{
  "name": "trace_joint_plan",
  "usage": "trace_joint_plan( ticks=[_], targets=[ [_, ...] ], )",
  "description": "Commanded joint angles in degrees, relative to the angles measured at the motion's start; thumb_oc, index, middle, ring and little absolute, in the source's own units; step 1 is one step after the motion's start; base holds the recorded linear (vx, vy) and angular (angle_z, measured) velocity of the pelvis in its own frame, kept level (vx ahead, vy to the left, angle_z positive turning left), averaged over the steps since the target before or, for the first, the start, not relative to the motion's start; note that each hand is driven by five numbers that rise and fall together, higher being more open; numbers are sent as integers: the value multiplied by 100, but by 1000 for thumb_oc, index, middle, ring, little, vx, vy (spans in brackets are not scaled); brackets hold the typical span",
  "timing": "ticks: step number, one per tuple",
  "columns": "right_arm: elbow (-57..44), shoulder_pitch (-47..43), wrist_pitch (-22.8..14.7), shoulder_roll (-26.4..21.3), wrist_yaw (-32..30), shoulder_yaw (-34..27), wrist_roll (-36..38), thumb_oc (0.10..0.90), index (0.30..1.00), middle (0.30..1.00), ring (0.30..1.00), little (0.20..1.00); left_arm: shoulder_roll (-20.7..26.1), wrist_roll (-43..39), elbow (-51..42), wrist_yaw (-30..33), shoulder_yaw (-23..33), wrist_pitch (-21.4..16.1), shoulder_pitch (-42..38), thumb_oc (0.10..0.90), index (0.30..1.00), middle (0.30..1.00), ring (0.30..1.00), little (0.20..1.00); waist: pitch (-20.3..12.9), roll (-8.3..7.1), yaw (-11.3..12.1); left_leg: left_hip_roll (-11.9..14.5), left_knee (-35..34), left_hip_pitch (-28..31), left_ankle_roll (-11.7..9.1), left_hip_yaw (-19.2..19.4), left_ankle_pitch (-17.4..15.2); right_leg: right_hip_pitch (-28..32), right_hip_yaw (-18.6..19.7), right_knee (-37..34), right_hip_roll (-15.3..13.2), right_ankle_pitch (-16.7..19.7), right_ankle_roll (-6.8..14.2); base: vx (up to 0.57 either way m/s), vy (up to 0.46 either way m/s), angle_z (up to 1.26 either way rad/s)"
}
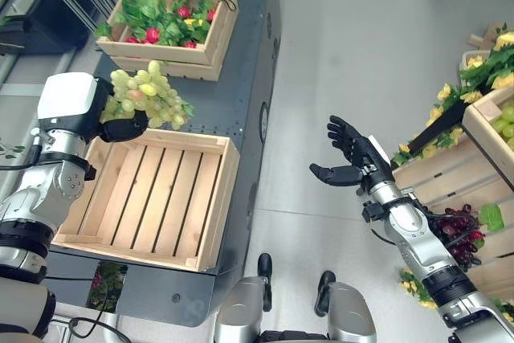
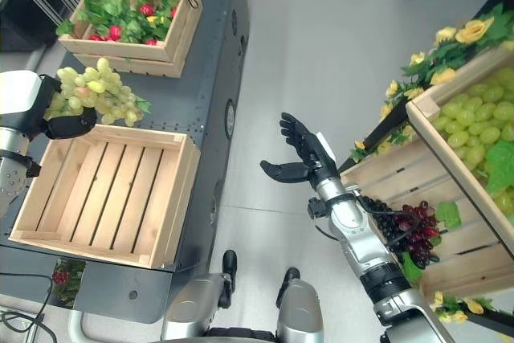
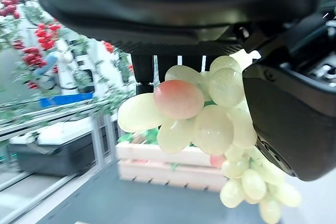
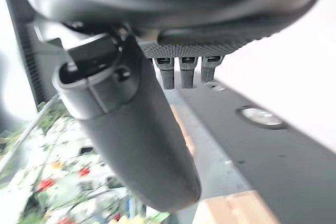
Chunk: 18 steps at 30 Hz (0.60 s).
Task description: Pick up the fruits from the basket on one side to the basket on the other side
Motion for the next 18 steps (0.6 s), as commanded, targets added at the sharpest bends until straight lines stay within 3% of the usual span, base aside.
trace_joint_plan(
  ticks=[1, 10, 18],
  targets=[
    [-213, -209, -889, 155, -355, 333, -153, 800, 900, 900, 900, 900, 262, -499, -105, 758, 462, -253, -27, 400, 300, 300, 300, 300, -1593, 167, 58, -521, -88, 168, 59, -254, -462, 233, 7, -919, 248, 584, -283, 21, -71, 6],
    [-214, -874, -137, 574, -423, 685, 572, 800, 900, 900, 900, 900, 345, -519, -797, 799, -12, -318, -546, 400, 300, 300, 300, 300, -2054, 105, 273, -508, -922, 370, 10, -568, -74, 474, 33, -1828, 384, 1075, -190, 15, -80, 10],
    [-158, -1568, 176, 1101, -312, 833, 1417, 800, 900, 900, 900, 900, 81, -351, -834, 794, -806, -334, -1408, 400, 300, 300, 300, 300, -2244, 56, 369, -527, -1235, 400, 8, -730, 85, 521, 11, -2146, 437, 1255, -179, 17, -69, 8]
  ],
)
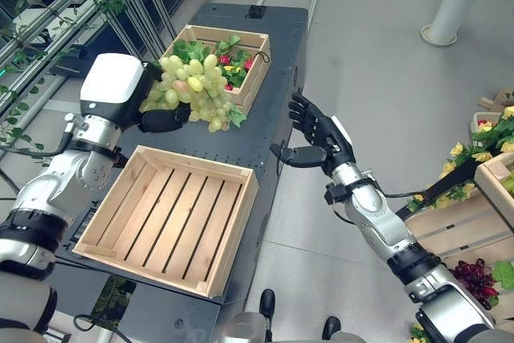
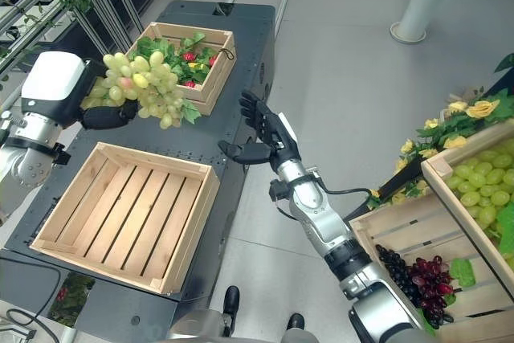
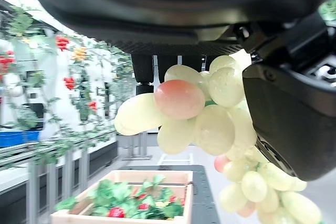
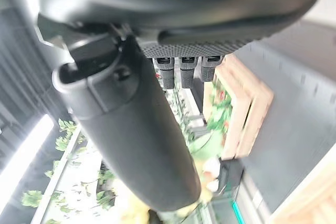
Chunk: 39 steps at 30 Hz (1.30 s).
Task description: Pick up the fruits from the basket on one side to the basket on the other side
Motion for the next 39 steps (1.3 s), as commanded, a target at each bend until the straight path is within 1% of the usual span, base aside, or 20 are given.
trace_joint_plan(
  ticks=[1, 4, 8, 12, 17, 20, 24, 26, 32, 35, 39],
  targets=[
    [-121, -461, -296, 338, -54, 78, 333, 800, 900, 900, 900, 900, 46, -291, 133, 651, -116, -75, -995, 400, 300, 300, 300, 300, -1220, 142, 135, -447, -25, 7, -68, -421, -402, -460, -3, 116, 198, 294, -352, 44, -56, 2],
    [-69, -653, -154, 405, -94, 138, 483, 800, 900, 900, 900, 900, 18, -338, 109, 593, -393, -117, -1268, 400, 300, 300, 300, 300, -1276, 120, 162, -441, -25, 16, -66, -424, -414, -437, -15, 92, 203, 288, -361, 41, -53, 0],
    [-54, -843, -35, 453, -54, 170, 625, 800, 900, 900, 900, 900, -66, -302, -22, 494, -617, -157, -1480, 400, 300, 300, 300, 300, -1320, 79, 179, -422, -38, 45, -77, -424, -413, -389, -26, 61, 220, 291, -383, 39, -56, 0],
    [-56, -1067, -33, 481, -20, 199, 731, 800, 900, 900, 900, 900, -165, -366, -136, 373, -810, -154, -1662, 400, 300, 300, 300, 300, -1352, 50, 191, -415, -53, 72, -84, -443, -412, -343, -29, 12, 243, 304, -400, 27, -34, 1],
    [-127, -1272, 44, 572, 73, 201, 852, 800, 900, 900, 900, 900, -344, -302, -259, 362, -867, -255, -1687, 400, 300, 300, 300, 300, -1365, 15, 200, -399, -52, 84, -90, -445, -414, -327, -17, 6, 264, 299, -431, 26, -31, 0],
    [-82, -1343, 167, 602, 167, 218, 1090, 800, 900, 900, 900, 900, -463, -329, -322, 230, -962, -290, -1796, 400, 300, 300, 300, 300, -1393, -17, 187, -377, -60, 101, -100, -419, -412, -315, -25, 6, 273, 285, -440, 17, -23, 0],
    [-25, -1265, 211, 635, 177, 250, 1262, 800, 900, 900, 900, 900, -505, -326, -459, 173, -1067, -262, -1846, 400, 300, 300, 300, 300, -1418, -35, 173, -352, -62, 116, -112, -377, -404, -302, -29, 6, 279, 278, -450, 0, 0, 0],
    [4, -1255, 166, 651, 184, 256, 1318, 800, 900, 900, 900, 900, -521, -301, -520, 123, -1126, -210, -1910, 400, 300, 300, 300, 300, -1409, -33, 168, -338, -62, 116, -119, -359, -402, -300, -32, 6, 286, 274, -460, 0, 0, 0],
    [22, -1409, 105, 687, 53, 221, 1320, 800, 900, 900, 900, 900, -620, -273, -559, 18, -1259, -173, -1989, 400, 300, 300, 300, 300, -1367, -26, 155, -332, -55, 126, -120, -357, -406, -285, -21, 6, 290, 260, -488, 0, 0, 0],
    [142, -1473, 172, 691, -33, 223, 1125, 800, 900, 900, 900, 900, -651, -329, -486, 22, -1321, -315, -2028, 400, 300, 300, 300, 300, -1387, -13, 148, -331, -60, 147, -122, -351, -413, -272, -7, 6, 287, 252, -488, 0, 0, 0],
    [288, -1519, 152, 642, -104, 254, 981, 800, 900, 900, 900, 900, -660, -370, -587, -23, -1349, -336, -2076, 400, 300, 300, 300, 300, -1408, -10, 154, -320, -62, 156, -128, -343, -413, -261, -17, 6, 283, 247, -486, 0, 0, 0]
  ],
)
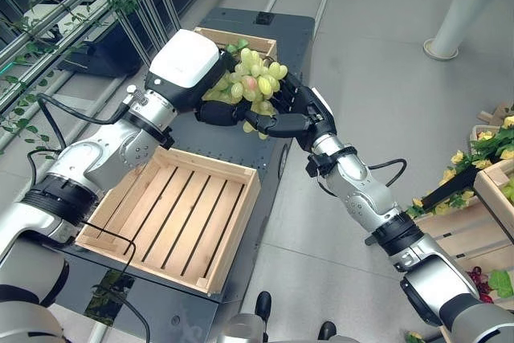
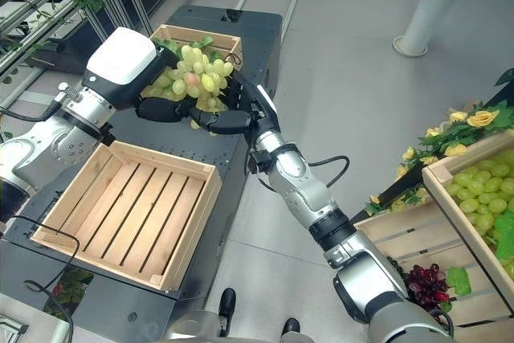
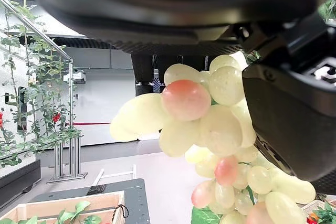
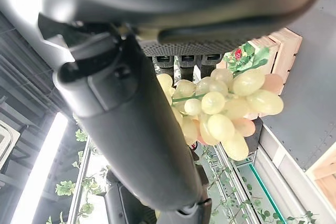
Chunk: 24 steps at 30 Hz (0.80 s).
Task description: Pick up the fruits from the basket on one side to the basket on the other side
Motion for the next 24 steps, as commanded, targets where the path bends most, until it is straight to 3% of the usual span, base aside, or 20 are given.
trace_joint_plan(
  ticks=[1, 7, 8, 9, 24],
  targets=[
    [238, -564, -503, 449, -55, 159, -32, 800, 900, 900, 900, 900, -497, -385, 267, 305, -132, -205, -907, 400, 300, 300, 300, 300, -1359, 70, 29, -334, -49, 35, -118, -333, -449, -378, -21, 6, 267, 237, -485, 0, 0, 0],
    [423, -700, -600, 397, -198, 141, -338, 800, 900, 900, 900, 900, -509, -444, 48, 183, -89, -126, -950, 400, 300, 300, 300, 300, -1352, 79, 56, -340, -49, 46, -113, -369, -457, -359, -28, 6, 264, 225, -499, 0, 0, 0],
    [443, -715, -636, 379, -210, 153, -410, 682, 724, 724, 724, 724, -500, -471, 37, 164, -82, -133, -958, 400, 300, 300, 300, 300, -1353, 79, 61, -343, -49, 45, -110, -379, -457, -359, -29, 6, 263, 225, -500, 0, 0, 0],
    [465, -735, -688, 351, -276, 174, -563, 400, 300, 300, 300, 300, -497, -497, 44, 173, -78, -161, -954, 400, 300, 300, 300, 300, -1350, 77, 65, -343, -48, 48, -111, -385, -458, -354, -34, 6, 261, 223, -501, 0, 0, 0],
    [531, -972, -627, -214, -980, 340, -2306, 400, 300, 300, 300, 300, -466, -467, -161, 122, 158, -226, -798, 400, 300, 300, 300, 300, -1339, 63, 56, -334, -49, 63, -116, -401, -462, -344, -5, 6, 264, 213, -498, 0, 0, 0]
  ],
)
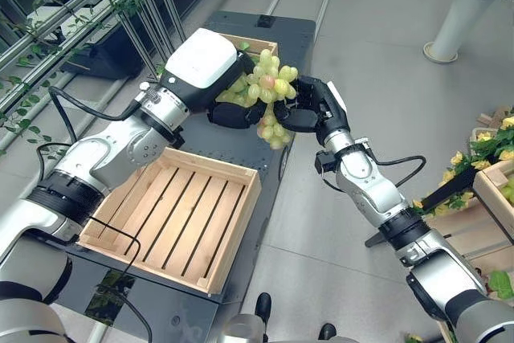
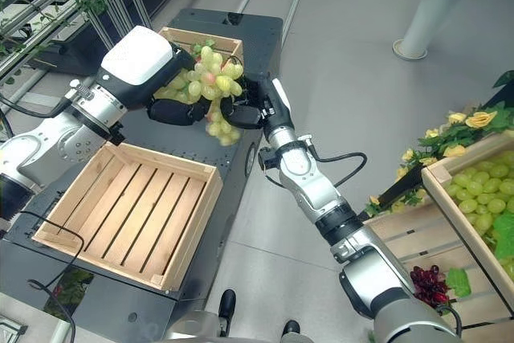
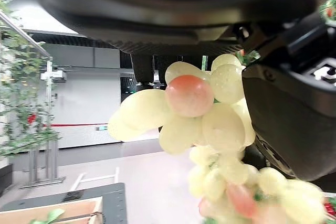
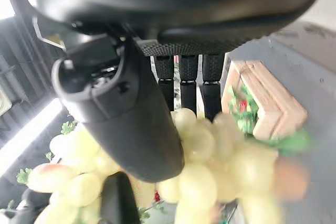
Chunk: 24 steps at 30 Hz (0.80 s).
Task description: Pick up the fruits from the basket on one side to the basket on the other side
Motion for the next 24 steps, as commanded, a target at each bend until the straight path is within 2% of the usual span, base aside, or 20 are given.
trace_joint_plan(
  ticks=[1, 8, 16, 17, 18, 24],
  targets=[
    [200, -794, -635, 140, -292, 335, -656, 400, 300, 300, 300, 300, -385, -445, 306, 391, 156, -72, -702, 400, 300, 300, 300, 300, -1336, 66, 52, -331, -50, 53, -118, -384, -471, -361, -3, 6, 261, 213, -497, 0, 0, 0],
    [81, -873, -686, -83, -521, 317, -912, 400, 300, 300, 300, 300, -353, -444, 293, 346, 225, -66, -679, 400, 300, 300, 300, 300, -1313, 69, 32, -338, -50, 68, -112, -385, -479, -352, 26, 6, 256, 215, -490, 0, 0, 0],
    [-84, -826, -822, -146, -637, 199, -871, 400, 300, 300, 300, 300, -351, -425, 355, 214, 326, 9, -565, 400, 300, 300, 300, 300, -1308, 73, -3, -338, -50, 89, -105, -364, -492, -350, 66, 6, 255, 218, -481, 0, 0, 0],
    [-144, -821, -831, -141, -662, 154, -875, 400, 300, 300, 300, 300, -377, -573, 422, -8, 360, 221, -501, 729, 794, 794, 794, 794, -1303, 80, -19, -332, -50, 97, -101, -346, -494, -349, 89, 6, 257, 221, -476, 0, 0, 0],
    [-148, -832, -859, -150, -695, 141, -872, 400, 300, 300, 300, 300, -371, -596, 449, 55, 374, 249, -462, 800, 900, 900, 900, 900, -1296, 80, -26, -326, -50, 101, -104, -333, -494, -352, 105, 6, 256, 227, -473, 0, 0, 0],
    [-290, -754, -934, -263, -850, -31, -964, 400, 300, 300, 300, 300, -429, -490, 704, 41, 521, 303, -276, 800, 900, 900, 900, 900, -1279, 66, -77, -316, -50, 120, -89, -278, -509, -361, 165, 6, 272, 234, -463, 0, 0, 0]
  ],
)
